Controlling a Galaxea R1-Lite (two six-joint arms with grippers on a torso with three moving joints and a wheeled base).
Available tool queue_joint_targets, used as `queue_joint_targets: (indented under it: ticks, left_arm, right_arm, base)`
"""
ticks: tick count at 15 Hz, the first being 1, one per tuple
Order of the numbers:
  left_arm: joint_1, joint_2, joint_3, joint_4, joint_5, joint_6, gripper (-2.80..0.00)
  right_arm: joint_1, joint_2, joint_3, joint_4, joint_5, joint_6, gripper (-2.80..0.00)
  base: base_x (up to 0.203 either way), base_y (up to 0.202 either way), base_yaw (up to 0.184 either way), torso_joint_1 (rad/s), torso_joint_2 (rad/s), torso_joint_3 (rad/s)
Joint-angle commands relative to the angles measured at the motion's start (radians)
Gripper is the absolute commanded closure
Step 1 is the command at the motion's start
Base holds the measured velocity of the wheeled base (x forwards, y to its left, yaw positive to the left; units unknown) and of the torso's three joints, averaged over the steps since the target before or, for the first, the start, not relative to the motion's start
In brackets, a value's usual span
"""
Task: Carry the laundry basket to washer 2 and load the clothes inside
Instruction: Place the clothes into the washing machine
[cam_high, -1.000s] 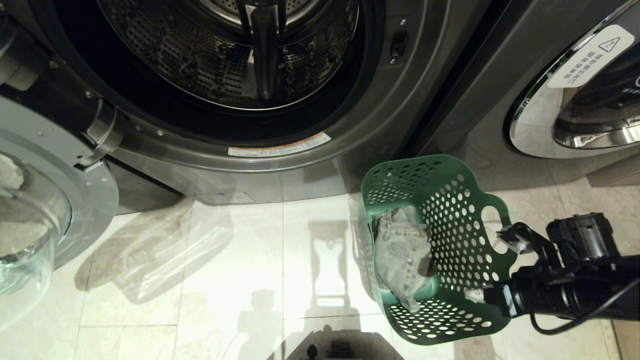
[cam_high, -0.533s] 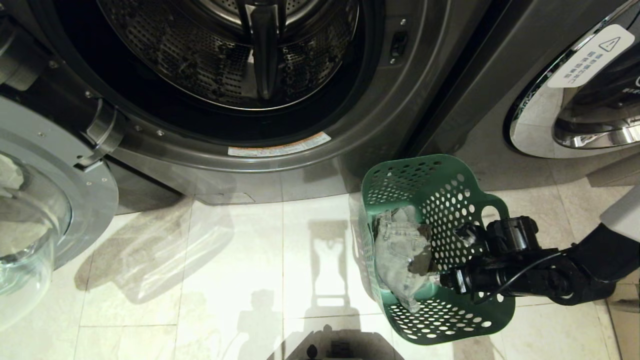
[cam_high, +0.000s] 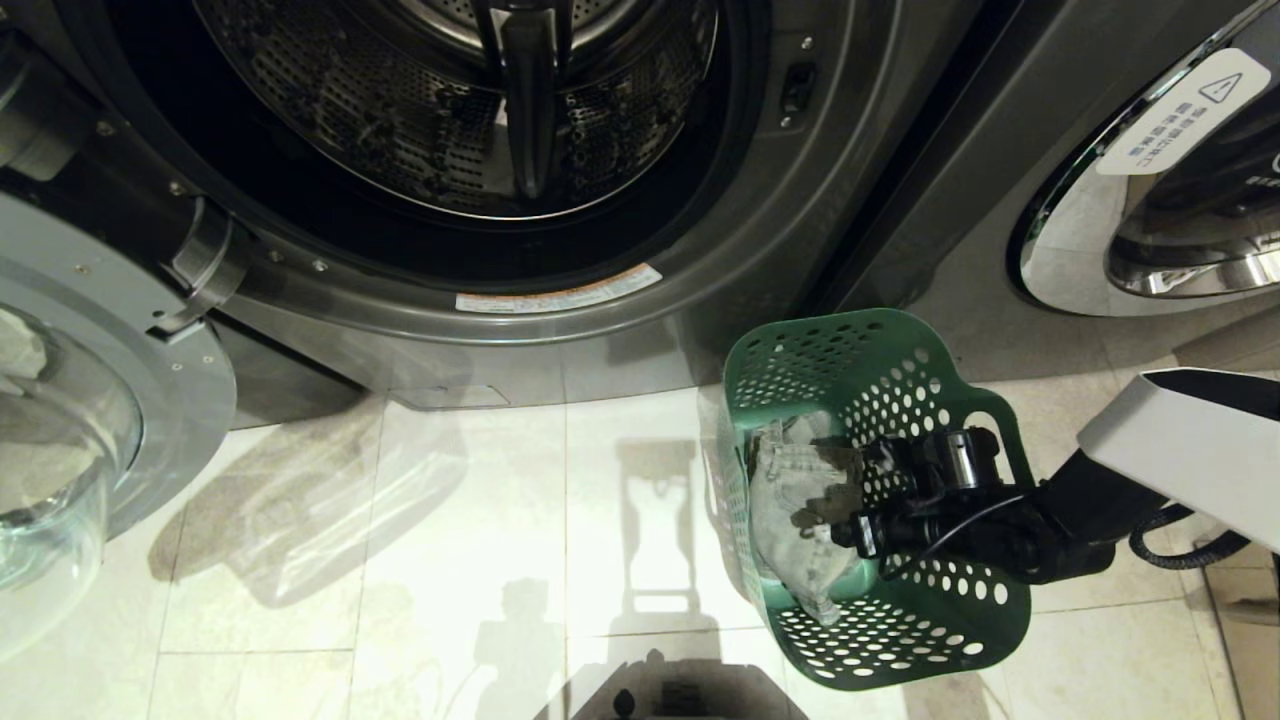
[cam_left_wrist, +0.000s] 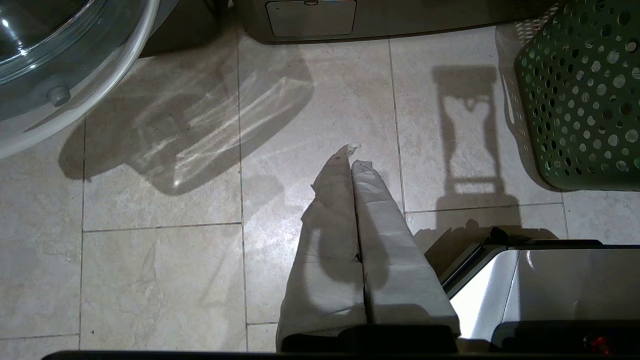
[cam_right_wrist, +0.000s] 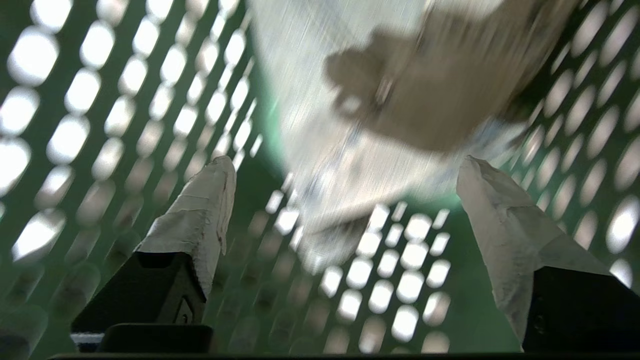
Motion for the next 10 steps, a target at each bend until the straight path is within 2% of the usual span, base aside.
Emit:
queue_joint_targets:
  ticks: [1,3,10]
  left_arm:
    - [0.0,0.0,0.002,0.0,0.0,0.0,0.0]
    - [0.001,0.0,0.002,0.001,0.0,0.0,0.0]
    - [0.0,0.0,0.002,0.0,0.0,0.0,0.0]
  right_arm:
    - [0.019,0.07,-0.063,-0.046,-0.049,-0.002,-2.8]
    - [0.033,0.096,-0.113,-0.073,-0.099,-0.004,-2.8]
    - [0.079,0.199,-0.296,-0.074,-0.191,-0.002,-2.8]
  base:
    - [0.0,0.0,0.0,0.0,0.0,0.0]
    - [0.0,0.0,0.0,0.0,0.0,0.0]
    - [0.0,0.0,0.0,0.0,0.0,0.0]
